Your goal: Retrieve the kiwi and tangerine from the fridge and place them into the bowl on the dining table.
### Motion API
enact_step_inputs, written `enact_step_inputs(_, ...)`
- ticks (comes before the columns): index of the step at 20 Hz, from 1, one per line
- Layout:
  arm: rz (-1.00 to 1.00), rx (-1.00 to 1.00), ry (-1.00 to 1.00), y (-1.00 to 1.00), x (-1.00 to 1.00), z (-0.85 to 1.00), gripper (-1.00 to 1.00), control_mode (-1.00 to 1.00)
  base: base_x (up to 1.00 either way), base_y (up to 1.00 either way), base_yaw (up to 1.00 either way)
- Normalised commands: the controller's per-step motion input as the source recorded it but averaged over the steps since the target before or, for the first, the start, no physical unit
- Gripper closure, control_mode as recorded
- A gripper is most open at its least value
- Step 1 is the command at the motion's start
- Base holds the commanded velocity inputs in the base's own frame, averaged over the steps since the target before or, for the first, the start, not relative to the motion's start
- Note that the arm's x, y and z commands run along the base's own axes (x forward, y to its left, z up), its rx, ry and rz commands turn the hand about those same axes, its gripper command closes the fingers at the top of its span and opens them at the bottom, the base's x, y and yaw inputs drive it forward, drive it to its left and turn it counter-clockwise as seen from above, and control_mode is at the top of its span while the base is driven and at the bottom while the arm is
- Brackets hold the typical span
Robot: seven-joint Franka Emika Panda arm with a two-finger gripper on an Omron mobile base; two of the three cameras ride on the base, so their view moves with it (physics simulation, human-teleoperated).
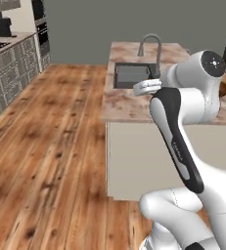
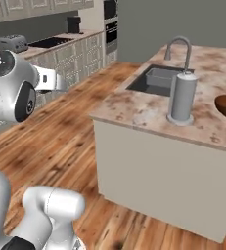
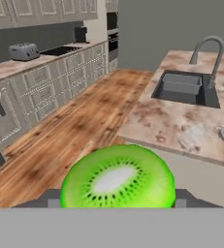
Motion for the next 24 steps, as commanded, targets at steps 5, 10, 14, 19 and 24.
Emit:
enact_step_inputs(5, 0.0, 0.0, 0.0, 0.0, 0.0, 0.0, 1.0, 1.0, 0.45, -1.0, -0.15)
enact_step_inputs(10, 0.0, 0.0, 0.0, 0.0, 0.0, 0.0, 1.0, 1.0, 0.69, -1.0, -0.07)
enact_step_inputs(14, 0.0, 0.0, 0.0, 0.0, 0.0, 0.0, 1.0, 1.0, 0.65, -1.0, -0.03)
enact_step_inputs(19, 0.0, 0.0, 0.0, 0.0, 0.0, 0.0, 1.0, 1.0, 0.28, -1.0, -0.05)
enact_step_inputs(24, 0.0, 0.0, 0.0, 0.0, 0.0, 0.0, 1.0, 1.0, -0.09, -1.0, -0.15)
